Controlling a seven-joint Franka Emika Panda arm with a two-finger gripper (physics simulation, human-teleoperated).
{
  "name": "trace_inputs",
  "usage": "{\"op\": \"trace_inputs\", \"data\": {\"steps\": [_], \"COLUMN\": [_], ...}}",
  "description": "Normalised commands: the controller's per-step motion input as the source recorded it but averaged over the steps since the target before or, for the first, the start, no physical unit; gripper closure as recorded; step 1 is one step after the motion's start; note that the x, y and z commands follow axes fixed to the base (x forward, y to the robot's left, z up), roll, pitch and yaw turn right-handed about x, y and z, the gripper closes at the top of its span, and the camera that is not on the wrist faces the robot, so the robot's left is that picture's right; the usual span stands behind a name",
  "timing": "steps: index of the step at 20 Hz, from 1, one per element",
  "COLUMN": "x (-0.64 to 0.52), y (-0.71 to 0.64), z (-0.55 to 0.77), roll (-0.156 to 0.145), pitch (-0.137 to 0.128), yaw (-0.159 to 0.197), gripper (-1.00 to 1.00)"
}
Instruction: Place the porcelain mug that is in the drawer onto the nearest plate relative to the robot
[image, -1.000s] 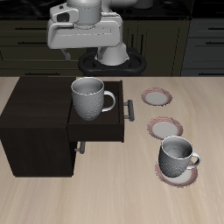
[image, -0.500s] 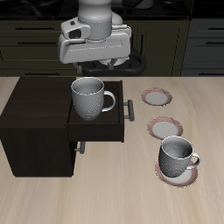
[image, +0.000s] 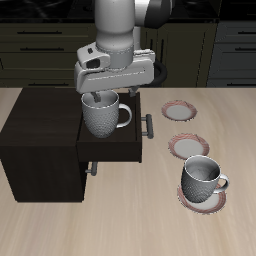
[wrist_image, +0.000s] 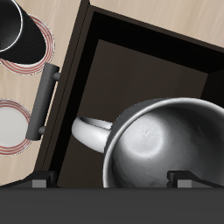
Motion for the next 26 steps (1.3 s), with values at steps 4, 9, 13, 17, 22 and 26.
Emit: {"op": "trace_inputs", "data": {"steps": [4,9,13,17,22,26], "x": [0.01,-0.06,-0.05,-0.13,-0.26,-0.26], "y": [-0.11,-0.21,-0.14,0.01,0.04,0.03], "z": [-0.29,-0.1,0.06,0.26,0.56,0.39], "roll": [0.013,-0.037,-0.043,-0.027,-0.027,-0.034], "pitch": [0.031,0.01,-0.014,-0.063,-0.104,-0.058], "yaw": [-0.03,-0.067,-0.028,-0.055,-0.048,-0.016], "gripper": [1.0,1.0,1.0,1.0,1.0,1.0]}}
